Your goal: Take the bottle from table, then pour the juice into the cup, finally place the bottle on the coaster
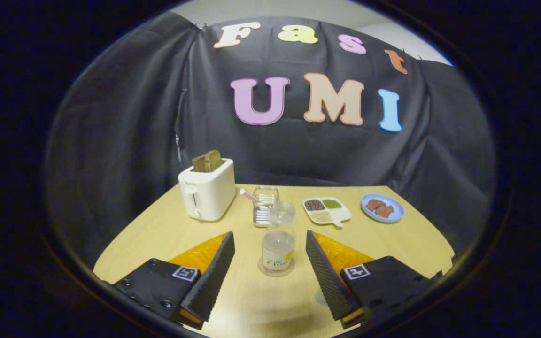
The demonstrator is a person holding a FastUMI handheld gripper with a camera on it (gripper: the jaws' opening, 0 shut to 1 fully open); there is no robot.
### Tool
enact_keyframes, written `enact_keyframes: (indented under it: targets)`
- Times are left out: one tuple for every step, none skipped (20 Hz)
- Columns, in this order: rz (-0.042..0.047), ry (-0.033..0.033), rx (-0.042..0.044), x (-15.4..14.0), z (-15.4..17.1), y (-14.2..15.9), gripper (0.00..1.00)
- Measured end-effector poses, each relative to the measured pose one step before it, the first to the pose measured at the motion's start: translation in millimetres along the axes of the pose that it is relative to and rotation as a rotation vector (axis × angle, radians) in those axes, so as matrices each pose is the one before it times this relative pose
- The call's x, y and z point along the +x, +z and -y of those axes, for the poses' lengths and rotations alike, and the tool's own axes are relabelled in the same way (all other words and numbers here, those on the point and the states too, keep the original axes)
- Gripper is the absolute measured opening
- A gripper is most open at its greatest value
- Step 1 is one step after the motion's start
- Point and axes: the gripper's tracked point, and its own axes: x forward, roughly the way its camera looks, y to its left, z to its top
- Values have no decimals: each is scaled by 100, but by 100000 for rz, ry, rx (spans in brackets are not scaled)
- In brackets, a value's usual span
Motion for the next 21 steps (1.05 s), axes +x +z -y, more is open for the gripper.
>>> enact_keyframes:
  targets:
    - [2737,1083,163,-711,-20,1552,96]
    - [2289,1003,748,-540,-139,1416,96]
    - [2019,431,738,-606,203,1376,96]
    - [1148,-529,162,-406,311,879,96]
    - [1130,-485,2,-439,452,979,96]
    - [1258,-372,231,-283,363,843,96]
    - [1010,-31,500,-253,367,827,96]
    - [359,189,602,-274,313,554,95]
    - [597,-325,141,-303,461,567,95]
    - [744,-824,-27,-279,569,643,95]
    - [883,-443,-187,-240,479,533,95]
    - [538,-518,-1,-209,421,383,95]
    - [411,-400,29,-142,394,189,95]
    - [11,-223,26,-118,312,150,95]
    - [140,-123,-47,-137,237,73,95]
    - [402,-347,-326,-154,269,87,95]
    - [96,-431,-28,3,375,9,95]
    - [-72,-79,78,-26,162,-70,95]
    - [-380,94,127,37,76,-181,95]
    - [-192,67,265,-82,58,-36,95]
    - [107,-141,97,-84,242,86,95]
